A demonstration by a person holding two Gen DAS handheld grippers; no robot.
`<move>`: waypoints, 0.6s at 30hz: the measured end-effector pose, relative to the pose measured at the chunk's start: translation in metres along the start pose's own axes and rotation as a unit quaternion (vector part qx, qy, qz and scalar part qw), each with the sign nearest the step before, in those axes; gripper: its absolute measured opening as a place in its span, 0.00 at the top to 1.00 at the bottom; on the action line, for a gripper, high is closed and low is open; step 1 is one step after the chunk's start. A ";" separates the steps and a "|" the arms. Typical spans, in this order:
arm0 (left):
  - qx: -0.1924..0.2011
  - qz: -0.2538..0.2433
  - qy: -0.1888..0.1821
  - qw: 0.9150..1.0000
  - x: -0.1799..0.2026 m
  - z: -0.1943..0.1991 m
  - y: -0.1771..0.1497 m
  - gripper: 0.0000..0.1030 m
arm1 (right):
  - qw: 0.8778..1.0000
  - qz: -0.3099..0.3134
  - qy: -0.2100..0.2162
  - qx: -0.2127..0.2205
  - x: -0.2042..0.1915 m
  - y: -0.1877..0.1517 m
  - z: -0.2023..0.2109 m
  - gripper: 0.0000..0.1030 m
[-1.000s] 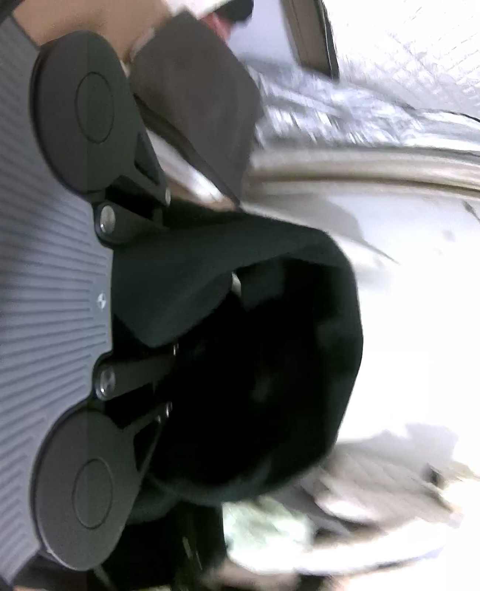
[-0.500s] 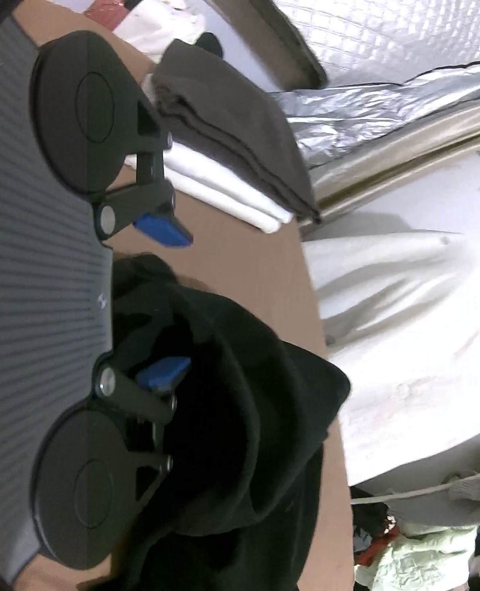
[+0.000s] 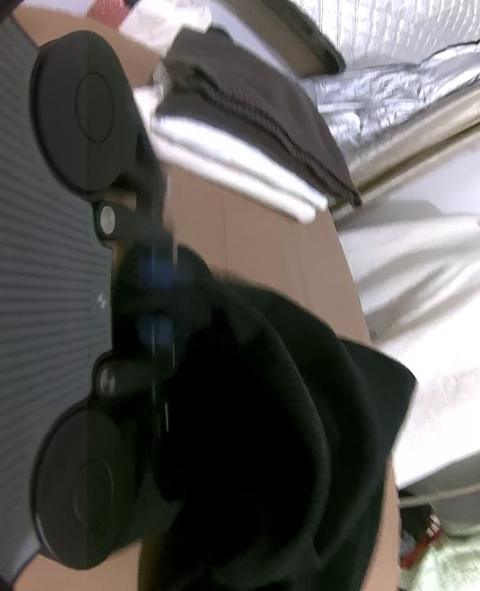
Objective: Fold clothes
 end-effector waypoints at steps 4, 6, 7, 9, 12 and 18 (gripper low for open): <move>0.069 0.003 0.069 0.995 -0.030 0.027 0.026 0.95 | 0.999 -0.041 0.012 0.007 0.006 0.001 0.006 0.26; 0.096 0.031 0.120 0.988 -0.062 0.044 0.037 0.95 | 0.999 -0.045 0.003 0.011 0.010 0.002 0.009 0.26; 0.099 0.055 0.140 0.984 -0.081 0.050 0.038 0.95 | 0.999 -0.043 -0.006 0.013 0.012 0.002 0.010 0.26; 0.098 0.099 0.184 0.973 -0.120 0.059 0.034 0.95 | 0.999 -0.036 -0.019 0.020 0.014 0.002 0.015 0.26; 0.083 0.131 0.254 0.955 -0.173 0.065 0.017 0.95 | 0.999 -0.039 -0.013 0.034 0.013 0.003 0.022 0.26; 0.029 0.299 0.321 0.898 -0.260 0.072 -0.033 0.95 | 0.997 -0.022 0.041 0.055 -0.013 -0.001 0.041 0.26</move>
Point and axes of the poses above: each gripper's, at about its wrist camera, not at the fingertips, and z roughly against the way its jaws point, x to its right, y to its top, the point moved 10 cm from there along -z, roughly the way its jaws point, and after that the axes turned 10 degrees about x, right-handed, at the moved point
